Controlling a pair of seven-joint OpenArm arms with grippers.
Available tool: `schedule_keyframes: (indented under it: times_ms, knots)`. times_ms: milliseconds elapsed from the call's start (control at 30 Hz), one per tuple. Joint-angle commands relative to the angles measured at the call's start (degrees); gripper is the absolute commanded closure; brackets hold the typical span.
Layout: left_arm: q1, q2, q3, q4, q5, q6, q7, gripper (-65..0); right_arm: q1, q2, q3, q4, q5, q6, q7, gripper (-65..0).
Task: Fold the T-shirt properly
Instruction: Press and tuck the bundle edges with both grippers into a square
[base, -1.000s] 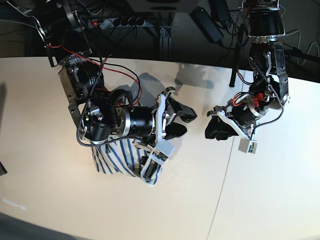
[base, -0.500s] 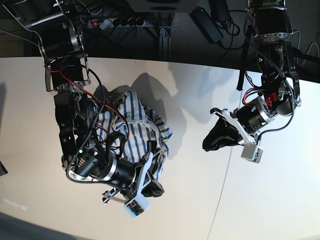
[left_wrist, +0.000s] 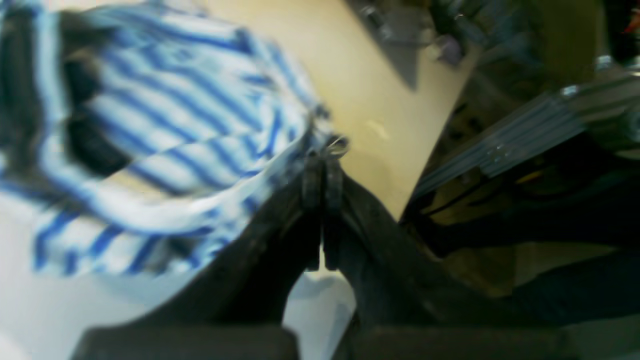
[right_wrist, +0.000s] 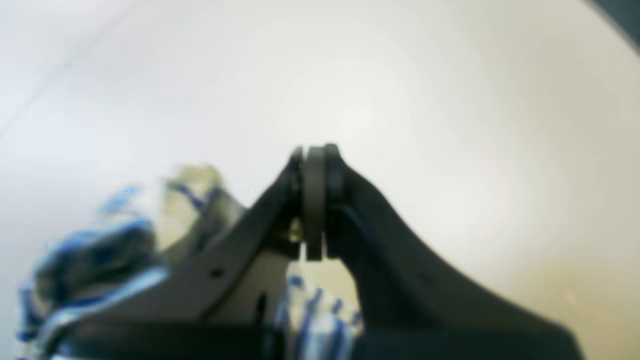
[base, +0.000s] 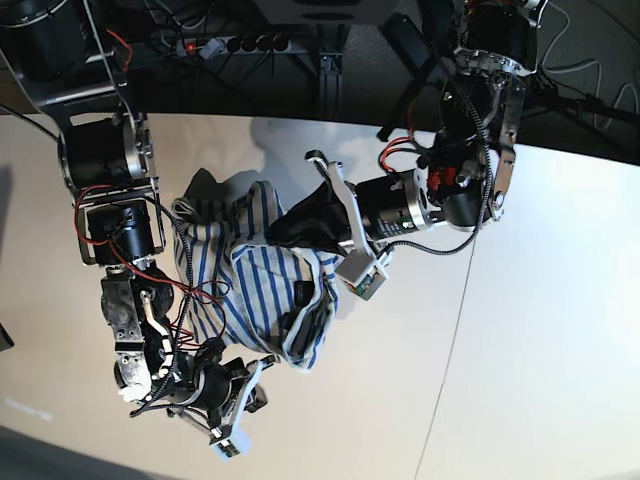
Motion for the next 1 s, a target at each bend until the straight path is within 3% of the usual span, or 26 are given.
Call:
schedule_keyframes:
  times_ms: [0, 133, 333, 600, 767, 967]
  knots:
    - [-0.9, 0.7, 0.9, 0.9, -1.0, -1.6, -1.2, 0.0, 2.1, 0.1, 0.4, 0.1, 0.2, 2.8, 1.4, 0.0]
    - [-0.8, 1.6, 5.2, 0.7, -0.3, -1.6, -1.3, 0.0, 2.1, 0.3, 0.4, -2.1, 0.2, 2.8, 1.4, 0.0]
    - [-1.7, 2.1, 7.5, -1.6, 13.1, -1.6, -5.4, 0.0, 1.0, 2.2, 0.3, -3.8, 1.7, 2.8, -2.0, 0.0]
    - [-6.6, -4.1, 7.5, -12.1, 20.2, -1.6, -12.8, 0.0, -2.5, 8.8, 0.3, -1.9, 22.4, 4.2, -14.4, 0.0]
    - [-9.8, -8.4, 7.5, -15.7, 22.7, -1.6, -13.6, 0.0, -9.2, 13.3, 0.3, 4.4, 33.5, 4.3, -19.0, 0.0]
    - [-13.4, -13.3, 7.5, -16.2, 24.1, -1.6, -16.8, 0.0, -21.9, 18.6, 0.4, 18.2, 36.9, 4.3, -21.6, 0.0]
